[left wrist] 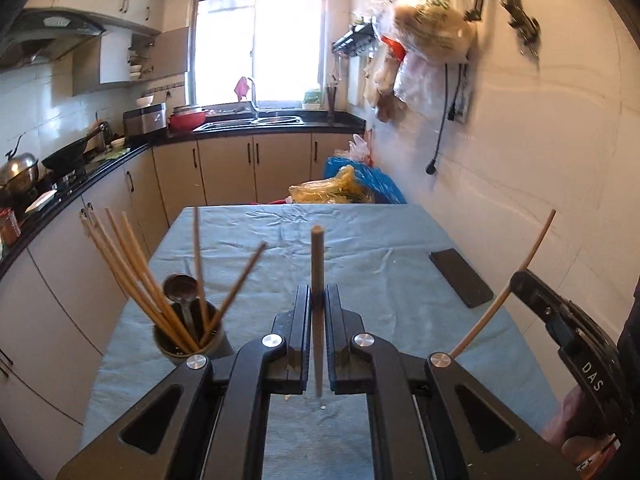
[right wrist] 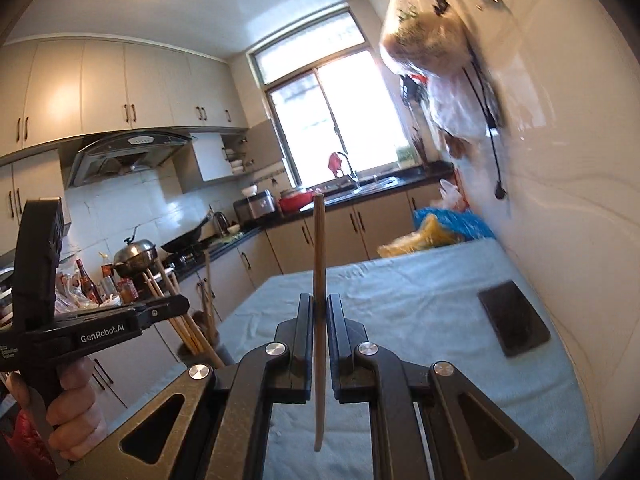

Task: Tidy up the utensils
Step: 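Lift both chopsticks upright and carry them over the black holder cup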

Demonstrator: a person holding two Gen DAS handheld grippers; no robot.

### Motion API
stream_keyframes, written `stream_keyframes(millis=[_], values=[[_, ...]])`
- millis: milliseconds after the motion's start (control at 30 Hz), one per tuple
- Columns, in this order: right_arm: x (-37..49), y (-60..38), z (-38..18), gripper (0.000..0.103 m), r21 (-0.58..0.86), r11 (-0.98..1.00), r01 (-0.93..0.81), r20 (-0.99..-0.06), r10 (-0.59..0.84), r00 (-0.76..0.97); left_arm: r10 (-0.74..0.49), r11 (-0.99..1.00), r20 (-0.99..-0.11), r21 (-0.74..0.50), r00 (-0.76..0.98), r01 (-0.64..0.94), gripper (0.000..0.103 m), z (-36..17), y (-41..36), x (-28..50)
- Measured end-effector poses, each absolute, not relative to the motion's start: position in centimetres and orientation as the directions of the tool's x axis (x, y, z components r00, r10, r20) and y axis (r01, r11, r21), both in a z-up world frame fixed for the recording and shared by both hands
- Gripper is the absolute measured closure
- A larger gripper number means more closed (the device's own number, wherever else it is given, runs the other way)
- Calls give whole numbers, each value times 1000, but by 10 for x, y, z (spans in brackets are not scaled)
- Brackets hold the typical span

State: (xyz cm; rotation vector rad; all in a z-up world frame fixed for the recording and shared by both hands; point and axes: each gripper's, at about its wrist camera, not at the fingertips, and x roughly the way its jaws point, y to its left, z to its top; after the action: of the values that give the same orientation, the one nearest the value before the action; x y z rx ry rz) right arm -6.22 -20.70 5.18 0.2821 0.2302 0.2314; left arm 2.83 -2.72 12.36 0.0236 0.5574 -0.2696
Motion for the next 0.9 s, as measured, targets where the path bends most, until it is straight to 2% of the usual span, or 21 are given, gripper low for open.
stream_keyframes(millis=[533, 900], values=[[-44, -150, 114, 96, 222, 923, -314, -114, 345, 932, -259, 966, -479, -110, 839, 235, 97, 183, 44, 16], [-29, -100, 156, 96, 202, 892, -404, -45, 421, 906, -167, 986, -400, -65, 901, 154, 97, 226, 88, 11]])
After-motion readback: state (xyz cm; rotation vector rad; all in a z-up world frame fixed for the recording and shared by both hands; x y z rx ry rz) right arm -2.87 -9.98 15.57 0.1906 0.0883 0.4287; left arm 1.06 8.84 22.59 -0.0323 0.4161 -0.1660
